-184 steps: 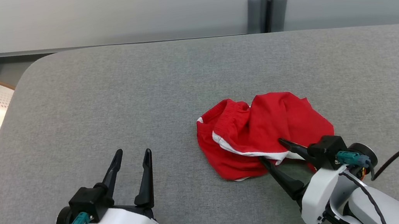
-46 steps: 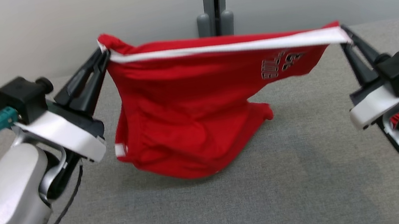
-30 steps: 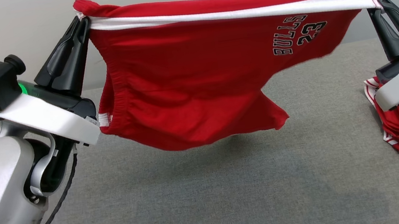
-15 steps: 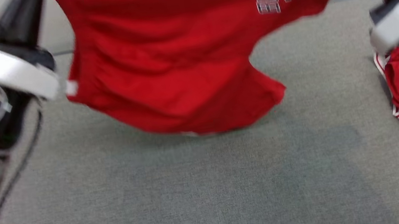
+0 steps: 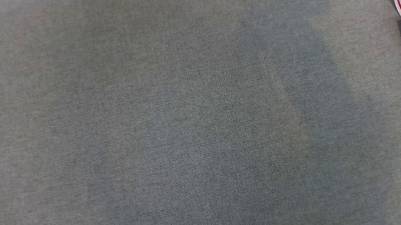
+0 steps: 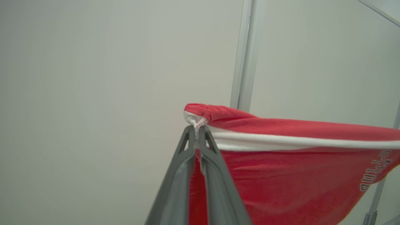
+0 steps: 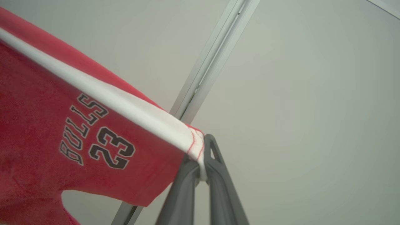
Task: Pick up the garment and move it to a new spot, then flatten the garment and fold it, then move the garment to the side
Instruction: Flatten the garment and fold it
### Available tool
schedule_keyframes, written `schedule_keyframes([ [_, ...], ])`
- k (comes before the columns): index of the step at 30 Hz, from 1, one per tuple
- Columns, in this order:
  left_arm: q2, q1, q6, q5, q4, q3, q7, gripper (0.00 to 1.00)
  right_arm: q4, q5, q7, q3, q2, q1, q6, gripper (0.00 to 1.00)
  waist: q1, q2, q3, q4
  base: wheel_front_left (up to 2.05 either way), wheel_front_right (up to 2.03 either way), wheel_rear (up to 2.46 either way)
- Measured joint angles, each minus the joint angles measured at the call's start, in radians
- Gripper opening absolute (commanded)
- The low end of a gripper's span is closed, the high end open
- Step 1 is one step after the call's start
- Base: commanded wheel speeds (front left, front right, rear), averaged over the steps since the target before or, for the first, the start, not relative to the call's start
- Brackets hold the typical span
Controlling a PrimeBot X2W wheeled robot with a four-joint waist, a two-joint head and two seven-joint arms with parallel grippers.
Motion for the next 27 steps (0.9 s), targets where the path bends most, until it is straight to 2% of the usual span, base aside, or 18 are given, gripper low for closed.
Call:
schedule_keyframes([
  [6,-0.072,-0.027,-0.035,0.006,0.119,-0.007,-0.051,0.0,0.152,-0.073,-0.091,-0.053,0.063,0.007,-0.001,0.0,0.0,0.0,0.06,-0.001,0.0,0.0,0.0],
  [10,-0.132,0.053,-0.044,0.002,0.158,-0.039,-0.059,0.0,0.27,-0.116,-0.117,-0.04,0.074,0.079,-0.002,0.0,0.0,0.0,0.086,0.016,0.0,0.0,0.0],
  [14,-0.169,0.149,-0.05,0.007,0.164,-0.052,-0.062,0.0,0.357,-0.139,-0.153,-0.048,0.078,0.127,-0.002,0.0,0.0,0.0,0.105,0.039,0.0,0.0,0.0],
  [19,-0.174,0.311,-0.05,0.037,0.11,-0.051,-0.063,0.0,0.444,-0.174,-0.187,-0.027,0.087,0.227,-0.002,0.0,0.0,0.0,0.092,0.06,0.0,0.0,0.0],
  [27,-0.122,0.57,-0.05,0.076,0.033,-0.172,-0.064,0.0,0.517,-0.166,-0.205,0.045,0.078,0.387,-0.002,0.0,0.0,0.0,-0.002,0.075,0.0,0.0,0.0],
])
